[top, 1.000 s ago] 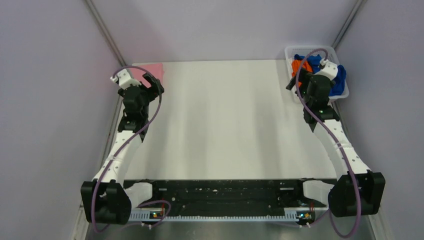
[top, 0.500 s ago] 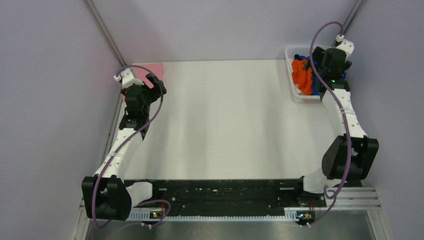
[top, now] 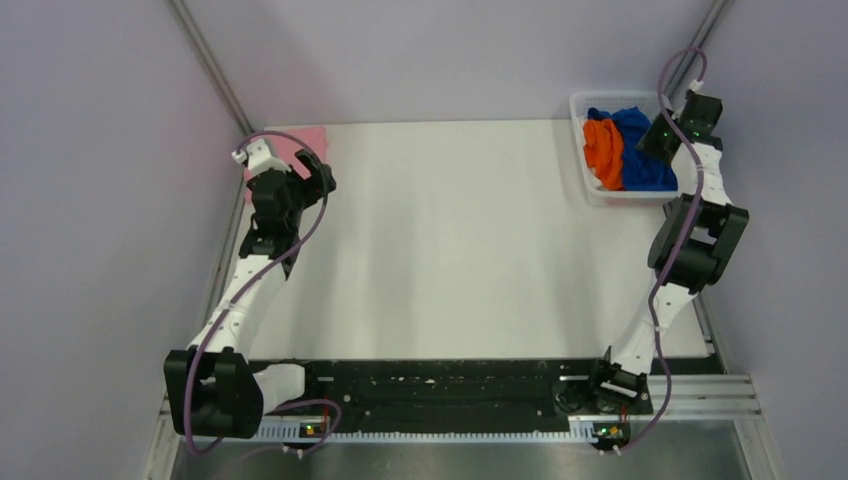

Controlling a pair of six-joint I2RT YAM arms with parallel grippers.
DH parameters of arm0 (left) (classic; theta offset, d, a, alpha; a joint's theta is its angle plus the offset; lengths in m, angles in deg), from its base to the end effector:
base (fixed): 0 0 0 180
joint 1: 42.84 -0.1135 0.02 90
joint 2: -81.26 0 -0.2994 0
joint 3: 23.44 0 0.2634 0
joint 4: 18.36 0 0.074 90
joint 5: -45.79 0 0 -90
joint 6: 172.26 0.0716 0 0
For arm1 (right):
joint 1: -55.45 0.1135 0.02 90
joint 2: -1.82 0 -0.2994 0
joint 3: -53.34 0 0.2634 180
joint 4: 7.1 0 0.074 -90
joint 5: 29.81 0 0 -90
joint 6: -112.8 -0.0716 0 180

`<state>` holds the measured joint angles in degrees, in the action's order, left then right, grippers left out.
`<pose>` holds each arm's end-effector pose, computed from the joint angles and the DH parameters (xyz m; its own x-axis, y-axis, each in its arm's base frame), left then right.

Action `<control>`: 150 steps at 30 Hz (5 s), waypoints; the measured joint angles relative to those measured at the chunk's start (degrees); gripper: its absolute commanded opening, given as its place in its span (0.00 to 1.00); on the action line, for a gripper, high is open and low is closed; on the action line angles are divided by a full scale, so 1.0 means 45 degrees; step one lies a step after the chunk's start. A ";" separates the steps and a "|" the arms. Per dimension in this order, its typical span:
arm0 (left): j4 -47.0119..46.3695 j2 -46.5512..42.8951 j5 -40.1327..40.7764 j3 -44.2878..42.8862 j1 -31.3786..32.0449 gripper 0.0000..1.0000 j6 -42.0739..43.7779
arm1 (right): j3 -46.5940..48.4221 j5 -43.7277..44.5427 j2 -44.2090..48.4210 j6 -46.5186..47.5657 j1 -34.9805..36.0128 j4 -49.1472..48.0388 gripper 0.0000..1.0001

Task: Fold and stack the t-shirts
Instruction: Grab crumpled tshirt from bin with the right arm, then move the tshirt to the center of the board, then flatten out the tshirt

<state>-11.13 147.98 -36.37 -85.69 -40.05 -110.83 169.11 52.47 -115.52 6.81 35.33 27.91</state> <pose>0.3063 -0.0051 0.3386 -0.1371 -0.4676 -0.8732 -0.1717 0.8794 -0.4440 0.5077 -0.1758 0.2859 -0.4719 0.4636 -0.7499 0.3845 0.8737 0.2982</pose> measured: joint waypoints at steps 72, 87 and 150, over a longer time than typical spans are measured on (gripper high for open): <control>0.5299 0.3983 -0.3361 -0.0389 0.2152 0.95 -0.1496 | -0.6135 0.0087 0.4886 0.2404 0.6018 -0.1724 0.99; 0.8626 0.3079 -0.1549 0.0461 0.4653 0.84 -0.0141 | -0.8228 -0.0617 0.5362 0.0398 0.6033 -0.3041 0.99; 0.2895 -0.0223 -0.3094 -0.7941 -0.0019 0.00 -0.2137 | -0.3104 0.7427 1.1264 0.3546 0.8680 -0.1705 0.00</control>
<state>1.90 146.97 -50.29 -121.42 -40.14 -120.45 155.15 85.89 -64.83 22.77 74.39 20.24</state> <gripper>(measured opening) 0.017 0.022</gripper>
